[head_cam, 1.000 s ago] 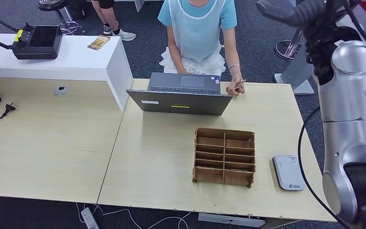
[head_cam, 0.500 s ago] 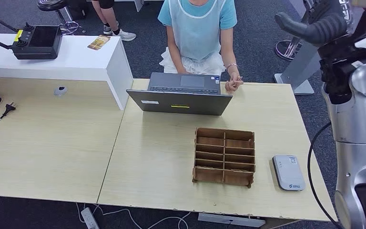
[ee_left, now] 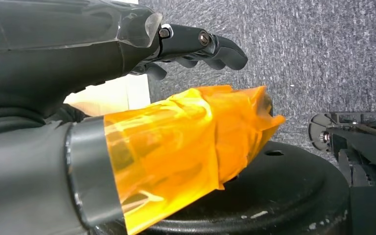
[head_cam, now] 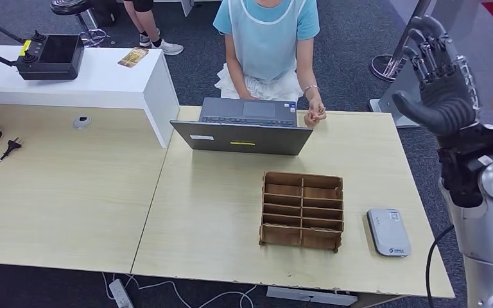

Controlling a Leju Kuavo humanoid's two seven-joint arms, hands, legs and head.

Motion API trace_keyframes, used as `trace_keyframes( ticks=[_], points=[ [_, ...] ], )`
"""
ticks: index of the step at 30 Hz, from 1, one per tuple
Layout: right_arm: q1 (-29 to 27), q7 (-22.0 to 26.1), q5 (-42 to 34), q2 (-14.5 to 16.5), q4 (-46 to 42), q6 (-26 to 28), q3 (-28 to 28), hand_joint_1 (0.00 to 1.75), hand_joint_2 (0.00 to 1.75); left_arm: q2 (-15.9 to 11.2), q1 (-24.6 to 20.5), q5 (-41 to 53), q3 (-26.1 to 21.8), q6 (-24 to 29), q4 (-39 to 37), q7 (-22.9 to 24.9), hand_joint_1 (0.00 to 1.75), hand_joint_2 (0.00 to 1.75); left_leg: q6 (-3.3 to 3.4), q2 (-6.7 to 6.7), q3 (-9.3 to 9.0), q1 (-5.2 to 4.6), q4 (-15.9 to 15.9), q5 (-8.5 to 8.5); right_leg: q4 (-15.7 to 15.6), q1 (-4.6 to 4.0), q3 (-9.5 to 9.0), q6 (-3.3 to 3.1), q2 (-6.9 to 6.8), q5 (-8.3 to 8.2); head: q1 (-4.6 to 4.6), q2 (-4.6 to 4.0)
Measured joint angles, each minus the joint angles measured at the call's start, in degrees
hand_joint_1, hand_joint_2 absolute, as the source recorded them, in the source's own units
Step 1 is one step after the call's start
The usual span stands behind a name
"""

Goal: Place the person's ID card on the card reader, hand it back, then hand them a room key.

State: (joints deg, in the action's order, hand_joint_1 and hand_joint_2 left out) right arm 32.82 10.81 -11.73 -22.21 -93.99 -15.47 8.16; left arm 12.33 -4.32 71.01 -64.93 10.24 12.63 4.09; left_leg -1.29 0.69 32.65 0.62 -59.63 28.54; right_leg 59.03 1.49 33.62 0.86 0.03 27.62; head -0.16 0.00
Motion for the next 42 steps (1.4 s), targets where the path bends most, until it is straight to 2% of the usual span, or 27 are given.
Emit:
trace_keyframes(
  ticks=[17, 26, 35, 39, 42],
  points=[
    [-17.30, 5.01, 4.76, -0.07, -10.96, 3.01, -6.16, 0.00, 0.00, 0.55, 0.07, -1.06, -1.25, 0.49, 0.00, -0.14, 0.00, 0.00, 0.01, 0.00, 0.03, 0.00, 0.01, 0.01, -0.01, 0.00, 0.00, 0.01, 0.00, 0.00, -0.01, 0.00],
    [-22.83, 6.68, 16.42, 0.50, -13.63, 9.21, -7.53, 0.00, 0.00, 0.89, 0.08, -0.54, -1.74, 0.95, 0.00, -0.04, 0.00, 0.00, -0.01, -0.01, 0.01, 0.00, 0.01, 0.02, -0.01, 0.00, 0.01, 0.01, 0.00, 0.01, -0.01, 0.00],
    [-30.26, 7.84, 16.55, 2.04, -16.84, 10.91, -8.68, 0.00, 0.00, 1.02, 0.10, -0.75, -1.92, 1.07, 0.00, 0.13, 0.00, 0.00, -0.01, 0.00, 0.04, 0.00, 0.02, 0.03, -0.01, 0.00, 0.01, 0.07, -0.01, 0.05, -0.01, 0.00],
    [-33.25, 7.96, 16.40, 2.55, -18.10, 11.39, -9.49, 0.00, 1.75, 1.02, 0.11, -0.98, -2.11, 1.13, 0.00, 0.13, 0.00, 0.00, -0.01, -0.01, 0.04, 0.00, 0.02, 0.03, -0.01, 0.01, 0.02, 0.08, 0.00, 0.06, 0.00, 0.00],
    [-35.55, 8.17, 17.73, 2.73, -19.10, 11.89, -10.28, 0.00, 1.75, 1.02, 0.12, -1.22, -2.20, 1.23, 0.00, 0.12, 0.00, 0.00, 0.00, 0.00, 0.04, 0.00, 0.02, 0.03, -0.01, 0.01, 0.02, 0.09, -0.01, 0.06, 0.00, 0.00]
  ],
)
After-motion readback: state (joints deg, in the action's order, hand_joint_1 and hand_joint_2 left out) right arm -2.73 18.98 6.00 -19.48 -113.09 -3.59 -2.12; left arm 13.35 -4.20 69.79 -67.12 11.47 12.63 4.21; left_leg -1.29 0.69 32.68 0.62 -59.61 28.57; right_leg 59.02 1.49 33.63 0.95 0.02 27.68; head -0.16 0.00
